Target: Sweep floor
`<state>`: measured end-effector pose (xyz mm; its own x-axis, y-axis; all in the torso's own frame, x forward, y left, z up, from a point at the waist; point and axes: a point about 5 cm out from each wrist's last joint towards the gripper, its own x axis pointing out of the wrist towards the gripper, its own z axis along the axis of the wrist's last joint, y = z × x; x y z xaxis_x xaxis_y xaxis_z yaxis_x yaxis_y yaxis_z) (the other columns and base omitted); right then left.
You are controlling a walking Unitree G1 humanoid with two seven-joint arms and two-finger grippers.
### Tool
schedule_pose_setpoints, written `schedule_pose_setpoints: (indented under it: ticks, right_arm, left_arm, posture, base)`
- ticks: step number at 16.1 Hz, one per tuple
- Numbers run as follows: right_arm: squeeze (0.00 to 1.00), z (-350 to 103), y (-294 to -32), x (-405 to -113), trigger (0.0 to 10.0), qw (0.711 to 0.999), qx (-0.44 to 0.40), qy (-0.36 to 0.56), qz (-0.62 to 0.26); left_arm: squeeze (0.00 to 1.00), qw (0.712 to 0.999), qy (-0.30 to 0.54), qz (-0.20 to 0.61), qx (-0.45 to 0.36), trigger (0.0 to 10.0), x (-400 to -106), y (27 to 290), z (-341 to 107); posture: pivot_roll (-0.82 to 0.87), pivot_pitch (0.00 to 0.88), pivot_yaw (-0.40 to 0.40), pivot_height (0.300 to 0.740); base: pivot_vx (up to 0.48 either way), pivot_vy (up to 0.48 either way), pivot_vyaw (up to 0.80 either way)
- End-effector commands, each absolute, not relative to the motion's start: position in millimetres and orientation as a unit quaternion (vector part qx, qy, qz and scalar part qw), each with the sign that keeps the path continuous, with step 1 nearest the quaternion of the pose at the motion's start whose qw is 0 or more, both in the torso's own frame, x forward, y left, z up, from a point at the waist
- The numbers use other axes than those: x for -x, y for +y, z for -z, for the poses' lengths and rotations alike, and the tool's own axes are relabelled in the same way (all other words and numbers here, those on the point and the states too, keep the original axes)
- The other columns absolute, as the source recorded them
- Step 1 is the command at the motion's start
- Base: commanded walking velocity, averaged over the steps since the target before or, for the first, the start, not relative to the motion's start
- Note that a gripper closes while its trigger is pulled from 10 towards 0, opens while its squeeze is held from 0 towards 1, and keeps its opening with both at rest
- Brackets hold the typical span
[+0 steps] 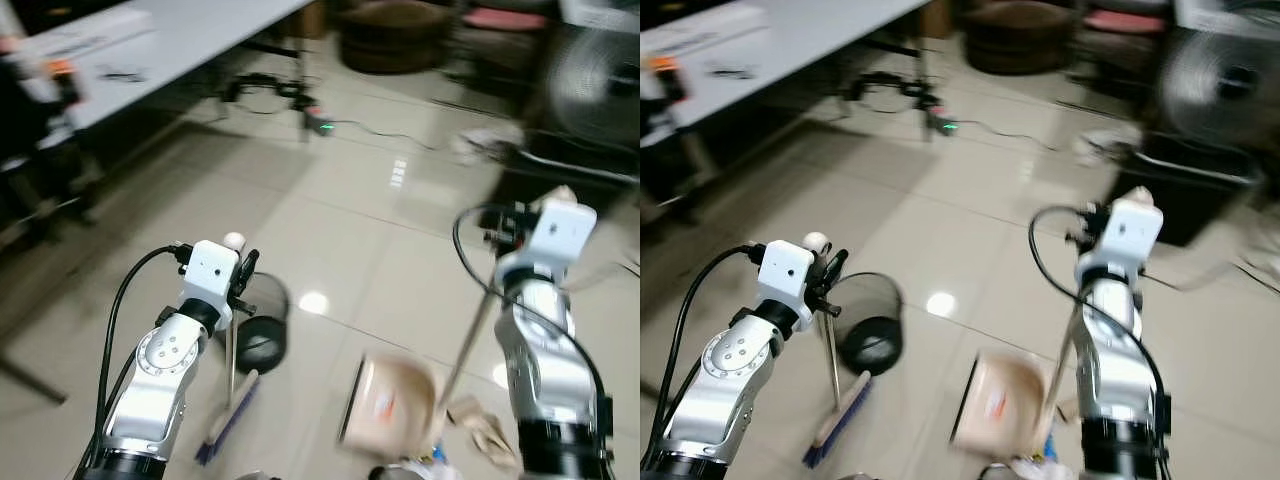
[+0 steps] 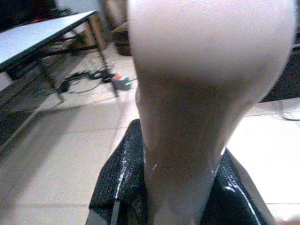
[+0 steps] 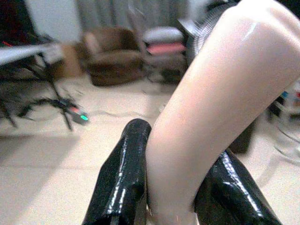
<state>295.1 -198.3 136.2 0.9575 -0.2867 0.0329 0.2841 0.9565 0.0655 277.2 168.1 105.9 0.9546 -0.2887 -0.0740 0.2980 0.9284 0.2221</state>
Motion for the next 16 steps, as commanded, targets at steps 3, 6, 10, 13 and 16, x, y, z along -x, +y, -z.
schedule_pose_setpoints:
  ticks: [3,6,10,13,16]
  right_arm:
    - [0.00,-153.6,-197.2,-287.7,10.0,0.984,-0.006,-0.063,0.167]
    - [0.00,-154.4,-198.9,-286.1,10.0,0.983,-0.002,-0.063,0.174]
    - [0.00,-159.9,-197.4,-287.7,10.0,0.982,-0.012,-0.072,0.177]
    - [0.00,-160.9,-196.0,-288.6,10.0,0.982,-0.016,-0.071,0.175]
    - [0.00,-161.5,-194.9,-289.1,10.0,0.982,-0.020,-0.071,0.171]
  left_arm:
    - [0.00,0.983,0.002,0.137,-0.123,10.0,-278.9,172.5,-110.6]
    - [0.00,0.983,-0.006,0.137,-0.119,10.0,-279.9,172.0,-112.9]
    - [0.00,0.984,-0.009,0.134,-0.118,10.0,-277.7,173.2,-112.3]
    - [0.00,0.984,-0.010,0.135,-0.118,10.0,-277.7,171.5,-112.3]
    - [0.00,0.984,-0.010,0.136,-0.117,10.0,-277.7,170.8,-112.1]
  posture:
    - [-0.05,0.045,0.039,0.740]
    - [-0.06,0.047,0.042,0.740]
    - [-0.06,0.049,0.030,0.740]
    - [-0.06,0.050,0.029,0.740]
    - [-0.06,0.050,0.027,0.740]
  base:
    - [0.000,0.000,-0.80]
    - [0.000,0.000,-0.80]
    - [0.000,-0.337,-0.80]
    - [0.000,-0.393,-0.80]
    - [0.000,-0.396,-0.80]
